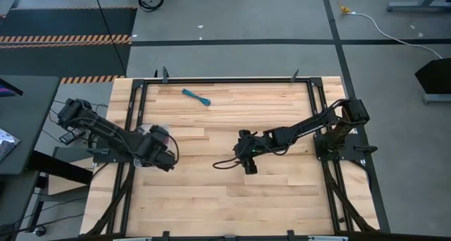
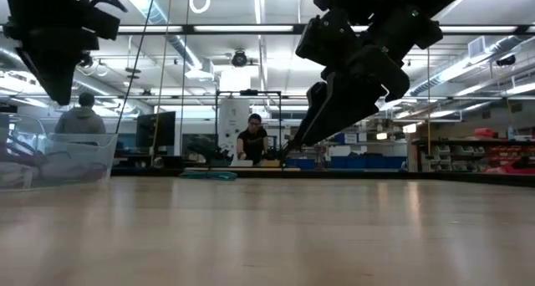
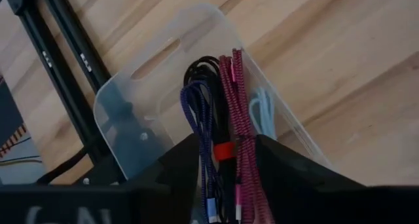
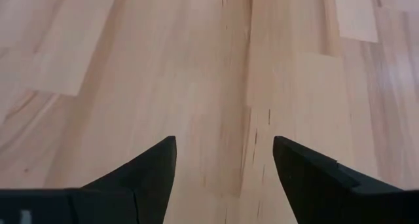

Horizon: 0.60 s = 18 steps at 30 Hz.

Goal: Pick and place USB-C Cables
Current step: Put the light blue charger cable into the transparent bin, then put the blue black charger cable into the transparent bin

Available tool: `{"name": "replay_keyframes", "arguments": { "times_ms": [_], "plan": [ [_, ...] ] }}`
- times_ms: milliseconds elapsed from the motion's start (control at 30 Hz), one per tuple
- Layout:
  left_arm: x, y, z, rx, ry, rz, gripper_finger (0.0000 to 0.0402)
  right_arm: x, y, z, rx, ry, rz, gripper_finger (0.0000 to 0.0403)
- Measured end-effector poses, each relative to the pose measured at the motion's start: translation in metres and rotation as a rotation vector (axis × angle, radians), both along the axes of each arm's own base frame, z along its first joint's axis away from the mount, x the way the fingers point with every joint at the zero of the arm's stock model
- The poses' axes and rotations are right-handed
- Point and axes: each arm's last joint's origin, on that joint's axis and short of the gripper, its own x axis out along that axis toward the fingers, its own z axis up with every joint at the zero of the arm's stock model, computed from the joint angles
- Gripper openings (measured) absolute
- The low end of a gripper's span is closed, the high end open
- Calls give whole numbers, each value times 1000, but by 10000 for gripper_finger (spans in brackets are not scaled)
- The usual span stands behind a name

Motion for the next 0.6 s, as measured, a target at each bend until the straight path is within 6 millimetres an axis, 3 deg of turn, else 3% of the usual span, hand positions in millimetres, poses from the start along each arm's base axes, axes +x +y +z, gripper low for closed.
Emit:
{"name": "replay_keyframes", "arguments": {
  "times_ms": [200,400,500,600],
  "plan": [
    [3,-1,-3,-17,-39,7,175,0,0,0,-4,0,4,260],
    [6,3,0,147,-108,-43,172,3,-6,2,-56,-31,-7,260],
    [11,3,6,253,-208,-62,170,8,-11,7,-60,-103,-35,260],
    [24,-2,8,353,-428,-60,169,12,-12,12,-24,-171,-55,260]
  ]
}}
